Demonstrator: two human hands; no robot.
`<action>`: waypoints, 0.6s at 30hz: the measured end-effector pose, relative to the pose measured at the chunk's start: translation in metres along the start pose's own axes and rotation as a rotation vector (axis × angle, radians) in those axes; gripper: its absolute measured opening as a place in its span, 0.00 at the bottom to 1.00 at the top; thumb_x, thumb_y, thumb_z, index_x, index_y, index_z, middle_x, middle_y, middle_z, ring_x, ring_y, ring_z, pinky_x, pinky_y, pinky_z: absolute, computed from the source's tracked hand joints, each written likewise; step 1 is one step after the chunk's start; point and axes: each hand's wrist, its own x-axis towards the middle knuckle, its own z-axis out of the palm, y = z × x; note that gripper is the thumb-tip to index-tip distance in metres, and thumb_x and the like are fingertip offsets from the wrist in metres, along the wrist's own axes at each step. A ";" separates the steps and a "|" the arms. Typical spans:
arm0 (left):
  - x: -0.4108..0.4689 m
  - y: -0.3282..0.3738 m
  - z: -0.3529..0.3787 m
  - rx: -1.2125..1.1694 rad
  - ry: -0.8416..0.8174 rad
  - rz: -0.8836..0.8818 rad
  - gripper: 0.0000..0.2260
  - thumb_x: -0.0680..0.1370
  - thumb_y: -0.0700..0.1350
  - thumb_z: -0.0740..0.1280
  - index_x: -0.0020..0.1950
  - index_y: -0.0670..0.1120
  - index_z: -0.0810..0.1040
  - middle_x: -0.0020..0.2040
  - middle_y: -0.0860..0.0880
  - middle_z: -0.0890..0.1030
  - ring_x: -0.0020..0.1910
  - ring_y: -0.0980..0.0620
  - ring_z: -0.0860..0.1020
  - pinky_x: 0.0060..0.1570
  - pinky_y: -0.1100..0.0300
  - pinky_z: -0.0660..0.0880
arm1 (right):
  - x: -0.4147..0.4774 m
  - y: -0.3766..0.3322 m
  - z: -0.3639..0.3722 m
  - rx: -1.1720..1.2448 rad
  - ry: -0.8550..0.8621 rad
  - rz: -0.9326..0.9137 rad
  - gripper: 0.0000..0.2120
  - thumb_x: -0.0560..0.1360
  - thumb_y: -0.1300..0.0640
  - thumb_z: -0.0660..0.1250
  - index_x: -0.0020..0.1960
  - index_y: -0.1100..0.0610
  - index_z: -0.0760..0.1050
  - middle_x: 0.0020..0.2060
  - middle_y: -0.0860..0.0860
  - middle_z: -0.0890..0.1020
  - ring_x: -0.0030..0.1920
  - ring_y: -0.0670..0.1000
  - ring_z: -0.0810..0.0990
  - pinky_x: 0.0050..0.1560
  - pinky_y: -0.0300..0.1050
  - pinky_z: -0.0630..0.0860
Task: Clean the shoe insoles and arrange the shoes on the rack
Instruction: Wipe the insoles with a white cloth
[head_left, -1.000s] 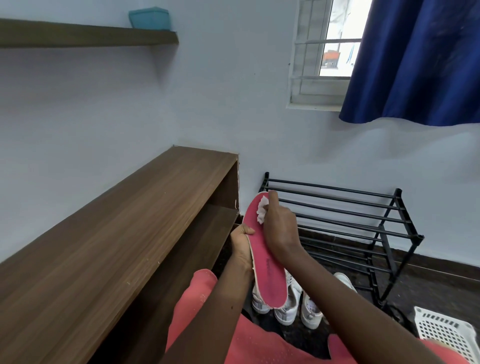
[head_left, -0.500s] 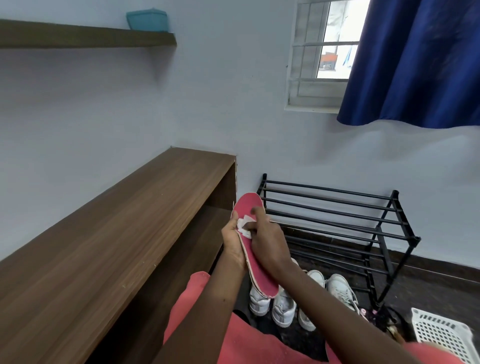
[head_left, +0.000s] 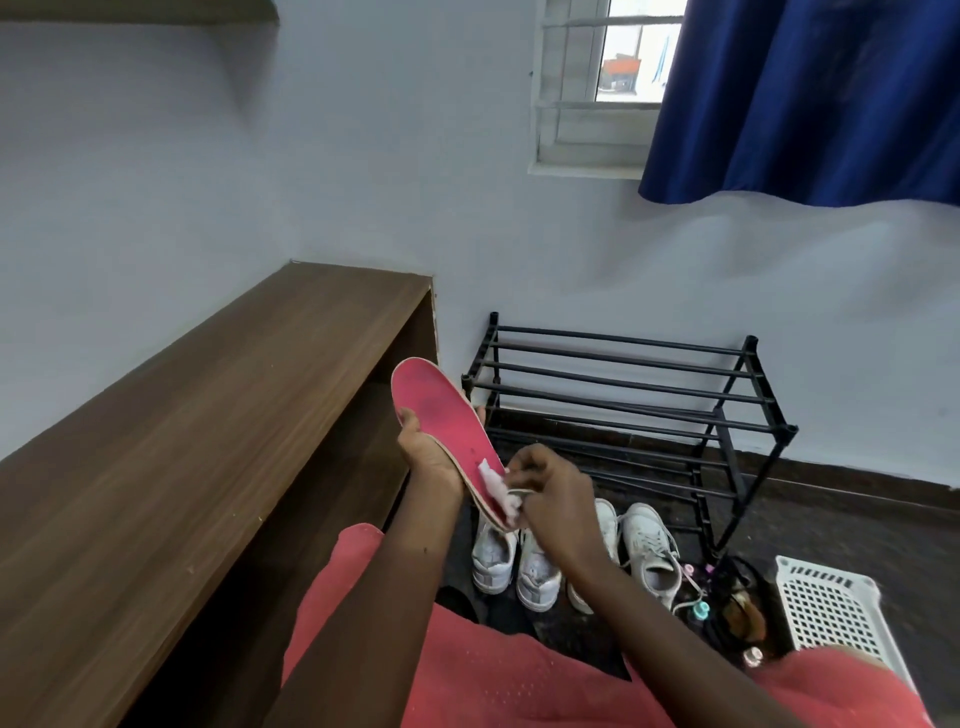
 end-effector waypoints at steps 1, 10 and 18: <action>0.004 -0.003 -0.001 0.004 0.002 -0.003 0.28 0.80 0.60 0.52 0.71 0.41 0.66 0.55 0.38 0.77 0.53 0.38 0.76 0.60 0.41 0.72 | 0.008 0.006 -0.008 -0.020 -0.008 0.032 0.14 0.67 0.72 0.63 0.44 0.55 0.78 0.38 0.47 0.83 0.39 0.46 0.81 0.37 0.43 0.78; 0.019 -0.038 -0.012 0.110 0.000 -0.012 0.25 0.80 0.61 0.51 0.65 0.43 0.69 0.49 0.41 0.78 0.45 0.41 0.77 0.51 0.46 0.74 | 0.055 0.073 -0.039 0.324 -0.490 0.602 0.23 0.66 0.83 0.46 0.47 0.69 0.75 0.39 0.58 0.79 0.38 0.52 0.80 0.33 0.38 0.78; 0.029 -0.129 -0.058 0.688 0.065 -0.149 0.14 0.77 0.35 0.63 0.62 0.41 0.73 0.48 0.40 0.79 0.45 0.41 0.79 0.47 0.48 0.77 | 0.048 0.180 -0.046 0.103 -0.213 0.722 0.16 0.71 0.78 0.54 0.39 0.63 0.75 0.33 0.54 0.77 0.33 0.51 0.76 0.33 0.38 0.75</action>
